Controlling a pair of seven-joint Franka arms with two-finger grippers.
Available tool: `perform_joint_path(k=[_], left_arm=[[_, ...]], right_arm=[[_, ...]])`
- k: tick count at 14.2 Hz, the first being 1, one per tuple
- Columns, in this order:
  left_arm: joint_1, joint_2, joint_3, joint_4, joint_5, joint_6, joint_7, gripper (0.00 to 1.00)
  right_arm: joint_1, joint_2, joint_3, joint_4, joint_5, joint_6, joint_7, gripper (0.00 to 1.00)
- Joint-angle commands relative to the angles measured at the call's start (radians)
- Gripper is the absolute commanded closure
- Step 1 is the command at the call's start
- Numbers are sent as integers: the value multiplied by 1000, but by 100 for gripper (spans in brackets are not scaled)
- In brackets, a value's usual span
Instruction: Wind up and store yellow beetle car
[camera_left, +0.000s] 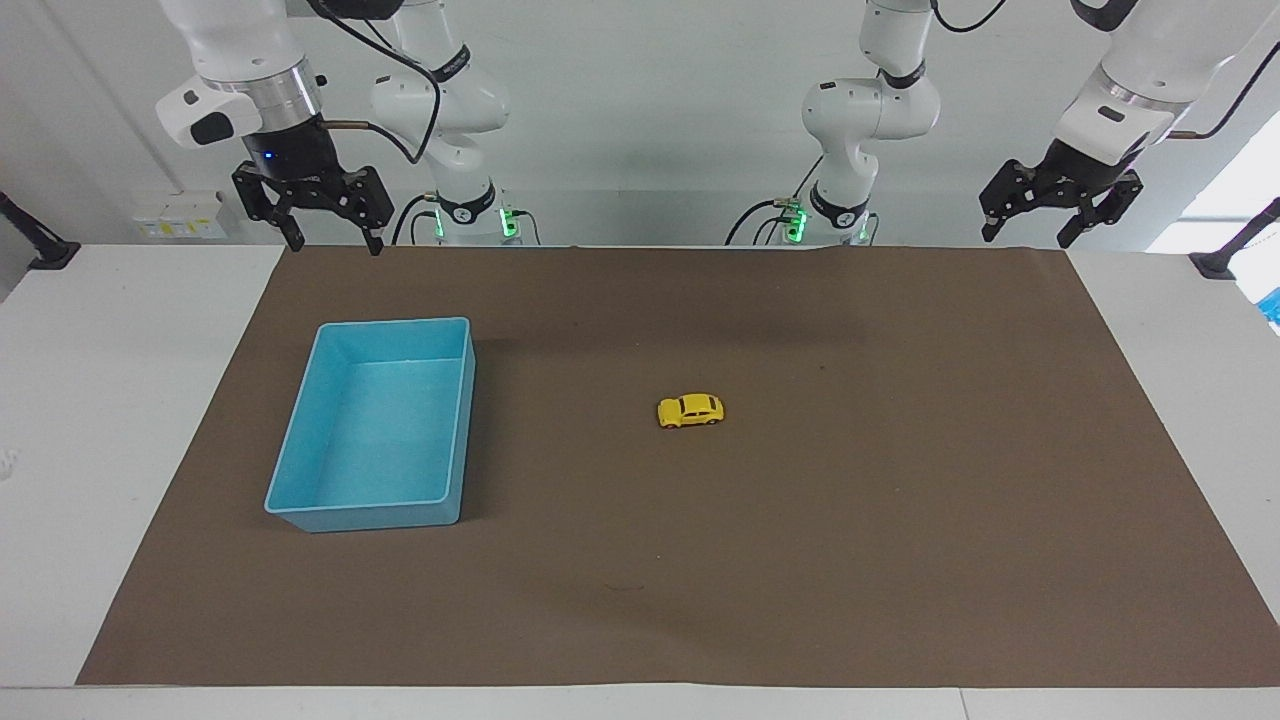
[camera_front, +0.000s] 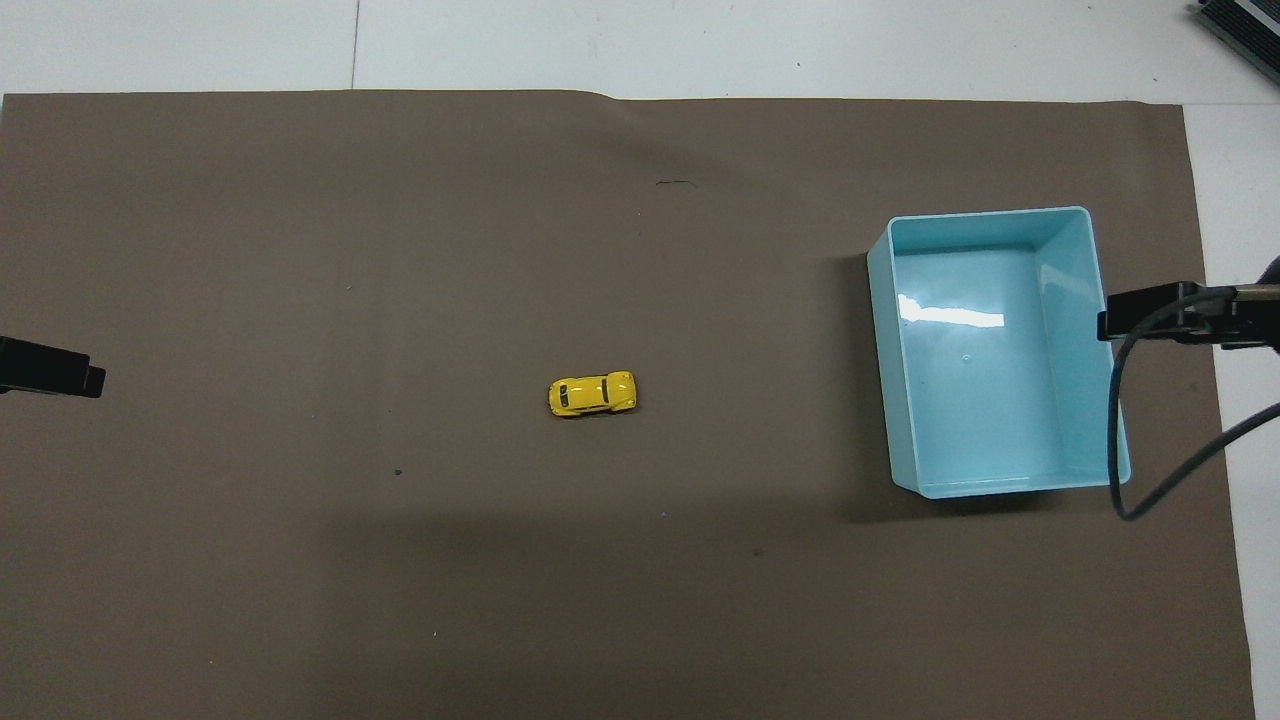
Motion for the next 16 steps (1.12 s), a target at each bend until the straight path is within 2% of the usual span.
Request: perform_joint_path(k=[1, 10, 16], left_arm=[[9, -31, -6, -32, -2, -1, 14, 0], [-1, -31, -6, -45, -2, 11, 0, 0], [-7, -24, -17, -66, -2, 32, -135, 0]], right_arm=[[-8, -6, 3, -3, -4, 10, 13, 0], [-12, -6, 2, -3, -2, 10, 13, 0], [-12, -6, 6, -3, -2, 10, 14, 0]])
